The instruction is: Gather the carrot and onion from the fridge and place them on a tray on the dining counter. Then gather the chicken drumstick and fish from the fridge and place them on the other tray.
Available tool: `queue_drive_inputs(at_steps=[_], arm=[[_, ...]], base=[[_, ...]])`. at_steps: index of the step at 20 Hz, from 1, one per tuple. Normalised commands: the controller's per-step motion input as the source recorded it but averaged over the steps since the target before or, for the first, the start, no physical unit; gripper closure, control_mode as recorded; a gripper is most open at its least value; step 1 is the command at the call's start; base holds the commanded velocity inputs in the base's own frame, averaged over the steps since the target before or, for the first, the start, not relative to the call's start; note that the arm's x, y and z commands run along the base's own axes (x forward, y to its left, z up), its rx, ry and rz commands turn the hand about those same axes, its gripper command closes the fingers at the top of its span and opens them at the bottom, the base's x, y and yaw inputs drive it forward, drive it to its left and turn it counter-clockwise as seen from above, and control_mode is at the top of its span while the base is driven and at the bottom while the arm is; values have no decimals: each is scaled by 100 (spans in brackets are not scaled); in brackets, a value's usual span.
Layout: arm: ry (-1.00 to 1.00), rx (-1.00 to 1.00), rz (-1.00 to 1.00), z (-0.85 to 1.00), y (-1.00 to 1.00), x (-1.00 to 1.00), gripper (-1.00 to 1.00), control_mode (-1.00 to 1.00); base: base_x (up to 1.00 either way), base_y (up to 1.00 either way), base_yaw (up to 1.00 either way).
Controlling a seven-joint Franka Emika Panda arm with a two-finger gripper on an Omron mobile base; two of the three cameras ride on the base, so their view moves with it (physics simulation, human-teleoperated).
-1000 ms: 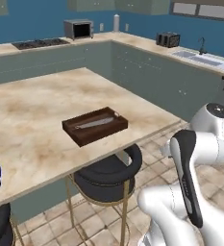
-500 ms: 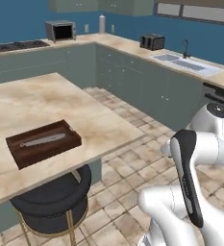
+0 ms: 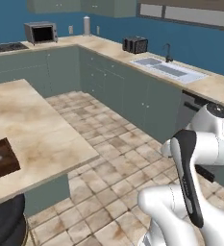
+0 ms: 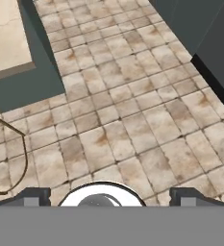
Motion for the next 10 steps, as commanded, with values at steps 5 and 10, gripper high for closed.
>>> queue_drive_inputs(at_steps=[5,10], arm=[[0,0,0,0,0,0,-100,100],[0,0,0,0,0,0,-100,100]], base=[[81,-92,7],[100,-53,11]])
